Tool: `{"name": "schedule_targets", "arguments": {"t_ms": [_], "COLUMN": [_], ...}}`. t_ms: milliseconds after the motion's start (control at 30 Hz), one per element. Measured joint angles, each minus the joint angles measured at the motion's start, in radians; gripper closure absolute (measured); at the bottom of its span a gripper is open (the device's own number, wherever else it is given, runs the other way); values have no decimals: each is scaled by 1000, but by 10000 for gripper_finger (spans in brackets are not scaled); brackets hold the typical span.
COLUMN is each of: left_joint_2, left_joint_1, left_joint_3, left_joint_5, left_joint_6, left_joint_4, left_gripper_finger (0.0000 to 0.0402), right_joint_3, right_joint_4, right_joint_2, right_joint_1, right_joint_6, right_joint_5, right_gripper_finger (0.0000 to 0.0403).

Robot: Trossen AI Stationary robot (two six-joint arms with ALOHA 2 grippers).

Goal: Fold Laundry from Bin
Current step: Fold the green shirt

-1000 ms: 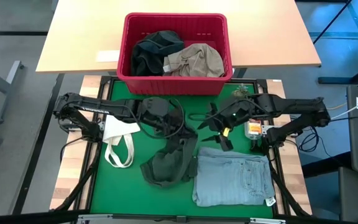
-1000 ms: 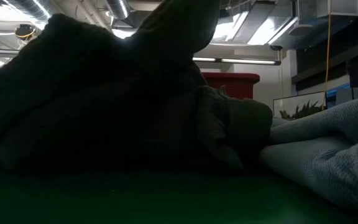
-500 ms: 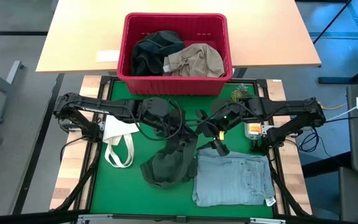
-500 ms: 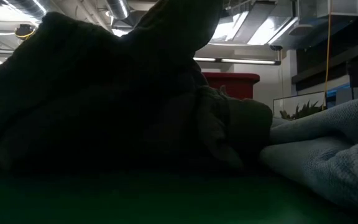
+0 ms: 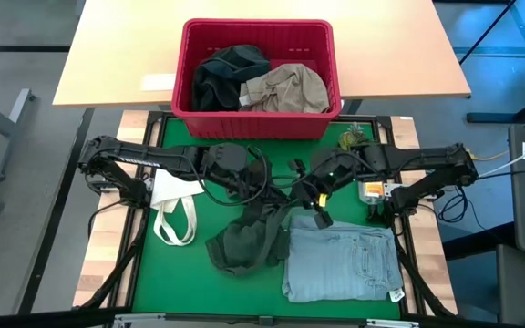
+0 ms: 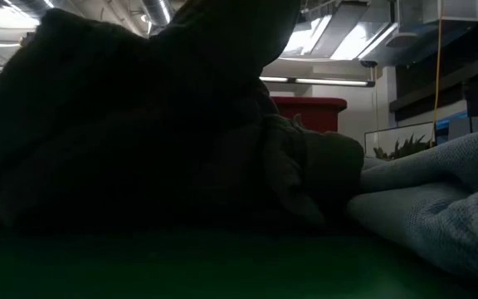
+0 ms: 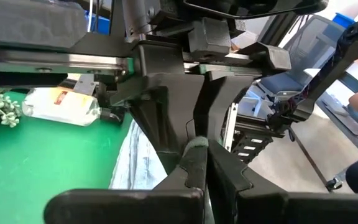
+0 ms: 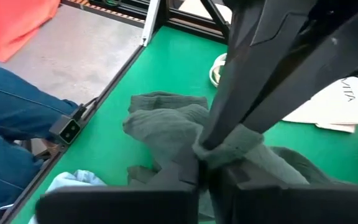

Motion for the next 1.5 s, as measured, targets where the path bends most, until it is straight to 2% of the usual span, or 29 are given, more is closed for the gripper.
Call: {"name": "schedule_targets", "arguments": {"t_ms": [133, 367, 600, 800, 1033, 1300, 1433, 1500], "left_joint_2": [0, 0, -54, -130, -195, -181, -149, -139], "left_joint_1": [2, 18, 62, 71, 54, 8, -22, -37], "left_joint_3": [0, 0, 45, 96, 96, 95, 92, 72], "left_joint_5": [-5, 9, -19, -118, -141, -151, -195, -222], "left_joint_6": [0, 92, 241, 308, 308, 254, 201, 179], "left_joint_4": [-2, 2, -14, -73, -180, -419, -551, -559], "left_gripper_finger": [383, 300, 246, 242, 253, 264, 266, 266], "right_joint_3": [0, 0, 106, 245, 419, 558, 601, 614], "right_joint_4": [-1, -15, -128, -200, -203, -195, -194, -192], "right_joint_2": [0, -11, -54, -83, -97, -97, -96, -97], "right_joint_1": [1, -1, 1, 1, 1, 0, 0, 0], "right_joint_6": [43, 55, 44, 23, -7, -31, -47, -62], "right_joint_5": [18, 36, 210, 264, 441, 494, 560, 603], "right_gripper_finger": [380, 397, 397, 395, 397, 400, 397, 397]}}
